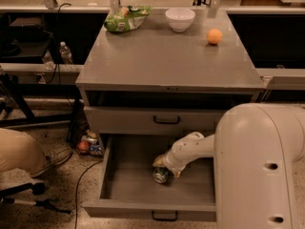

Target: Pick green can from middle drawer and place on counter

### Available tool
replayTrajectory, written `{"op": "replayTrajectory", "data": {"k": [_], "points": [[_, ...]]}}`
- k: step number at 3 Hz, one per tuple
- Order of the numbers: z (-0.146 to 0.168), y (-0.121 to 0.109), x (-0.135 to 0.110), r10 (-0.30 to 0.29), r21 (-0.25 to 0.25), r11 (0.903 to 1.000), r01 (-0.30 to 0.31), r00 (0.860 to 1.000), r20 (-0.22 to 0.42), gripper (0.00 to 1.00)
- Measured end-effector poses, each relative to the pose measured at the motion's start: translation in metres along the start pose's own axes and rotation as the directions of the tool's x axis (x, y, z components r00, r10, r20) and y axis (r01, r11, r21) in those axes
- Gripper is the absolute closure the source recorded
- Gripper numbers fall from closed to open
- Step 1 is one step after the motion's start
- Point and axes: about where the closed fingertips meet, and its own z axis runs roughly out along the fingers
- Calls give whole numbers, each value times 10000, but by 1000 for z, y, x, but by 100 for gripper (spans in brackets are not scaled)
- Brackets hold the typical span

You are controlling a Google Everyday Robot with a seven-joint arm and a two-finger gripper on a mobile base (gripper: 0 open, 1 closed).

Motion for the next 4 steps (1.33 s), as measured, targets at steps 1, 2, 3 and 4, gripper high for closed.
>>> {"op": "replayTrajectory", "data": {"k": [1,2,3,4], "points": [[-9,2,2,145,-150,9998,-142,9997,185,65],[-40,2,13,28,-279,9996,-14,9988,485,96],[-78,-6,35,-159,-800,9966,198,9986,495,100],[-158,-30,38,-664,-1585,9850,681,9977,161,100]]}}
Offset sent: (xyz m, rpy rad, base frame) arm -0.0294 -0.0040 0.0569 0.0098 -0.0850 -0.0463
